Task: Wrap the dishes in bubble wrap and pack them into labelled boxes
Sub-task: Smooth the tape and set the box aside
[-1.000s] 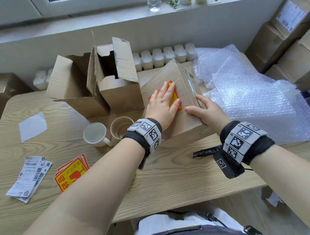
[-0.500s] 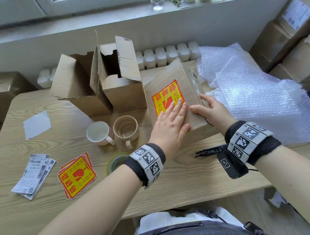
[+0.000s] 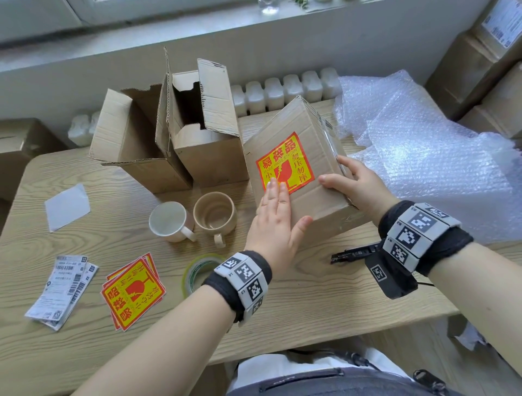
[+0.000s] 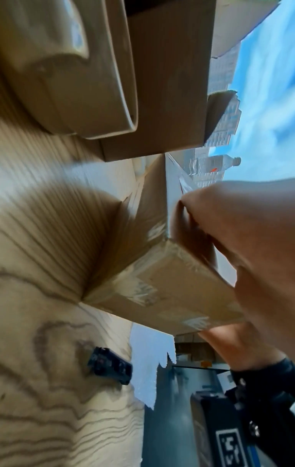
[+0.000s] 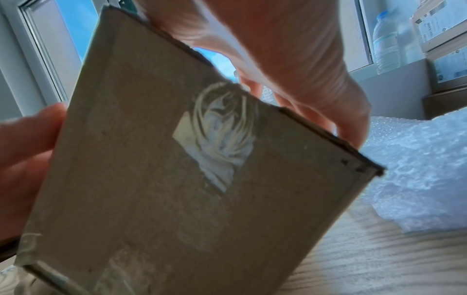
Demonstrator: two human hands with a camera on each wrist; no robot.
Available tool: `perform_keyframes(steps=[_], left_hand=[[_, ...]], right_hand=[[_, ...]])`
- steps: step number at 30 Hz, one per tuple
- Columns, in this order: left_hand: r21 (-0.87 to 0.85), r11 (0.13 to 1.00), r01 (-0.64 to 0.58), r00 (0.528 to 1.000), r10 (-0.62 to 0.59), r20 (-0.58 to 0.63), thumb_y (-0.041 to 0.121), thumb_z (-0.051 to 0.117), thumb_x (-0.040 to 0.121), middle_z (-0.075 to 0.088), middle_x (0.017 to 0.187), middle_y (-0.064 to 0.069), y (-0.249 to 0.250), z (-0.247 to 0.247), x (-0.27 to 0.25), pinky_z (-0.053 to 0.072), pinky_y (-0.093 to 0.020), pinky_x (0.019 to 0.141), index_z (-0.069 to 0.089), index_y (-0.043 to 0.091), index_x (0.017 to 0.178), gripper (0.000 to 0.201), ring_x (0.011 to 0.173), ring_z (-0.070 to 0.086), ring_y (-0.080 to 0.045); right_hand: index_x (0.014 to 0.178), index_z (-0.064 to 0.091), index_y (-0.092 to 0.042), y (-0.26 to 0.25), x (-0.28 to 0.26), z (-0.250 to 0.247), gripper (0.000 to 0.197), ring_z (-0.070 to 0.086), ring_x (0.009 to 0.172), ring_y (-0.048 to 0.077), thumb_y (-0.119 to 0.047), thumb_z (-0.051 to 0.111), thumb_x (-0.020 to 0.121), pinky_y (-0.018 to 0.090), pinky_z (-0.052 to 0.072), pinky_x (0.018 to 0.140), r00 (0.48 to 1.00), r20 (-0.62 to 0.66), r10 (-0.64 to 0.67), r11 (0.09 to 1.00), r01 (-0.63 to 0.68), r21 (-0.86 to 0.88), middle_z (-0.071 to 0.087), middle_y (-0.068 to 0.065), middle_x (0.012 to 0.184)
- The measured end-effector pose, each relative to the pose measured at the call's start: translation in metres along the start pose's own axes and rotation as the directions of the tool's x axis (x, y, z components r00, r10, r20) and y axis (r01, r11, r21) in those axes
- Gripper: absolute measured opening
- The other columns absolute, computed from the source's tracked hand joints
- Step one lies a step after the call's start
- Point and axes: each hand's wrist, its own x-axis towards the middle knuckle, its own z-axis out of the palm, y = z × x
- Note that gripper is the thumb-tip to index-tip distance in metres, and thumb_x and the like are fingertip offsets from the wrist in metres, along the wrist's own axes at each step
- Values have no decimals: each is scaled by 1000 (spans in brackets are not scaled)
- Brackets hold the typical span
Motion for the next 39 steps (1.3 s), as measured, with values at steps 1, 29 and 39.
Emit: perform_keyframes(steps=[1, 29, 39], left_hand=[[23, 999, 31, 999, -31, 24, 71, 0, 76, -19, 157, -9, -3, 2, -2, -9, -28, 117, -9, 8, 150, 98, 145, -18, -17], [-169, 986, 15, 998, -25, -58, 52, 26, 98, -14, 158, -10, 29, -41, 77, -7, -33, 119, -3, 7, 151, 75, 146, -14, -17], [-157, 961, -228, 971, 213, -110, 59, 11, 86, -2, 160, -7, 32, -29, 51, -7, -23, 116, 7, 8, 151, 83, 147, -7, -13]], right_hand=[[142, 38, -25, 0, -1, 0, 100, 49, 121, 17, -57, 70, 53, 36, 47, 97, 1000, 0, 0, 1000, 0, -4, 43, 2, 141], [140, 41, -31, -2, 1, 5, 107, 42, 129, 18, -69, 64, 43, 41, 40, 105, 1000, 9, 16, 993, -15, -114, 40, 4, 143], [142, 39, -23, 2, 3, 1, 74, 48, 116, 13, -39, 72, 78, 18, 45, 78, 1000, 13, 8, 998, -7, -55, 40, 6, 144]])
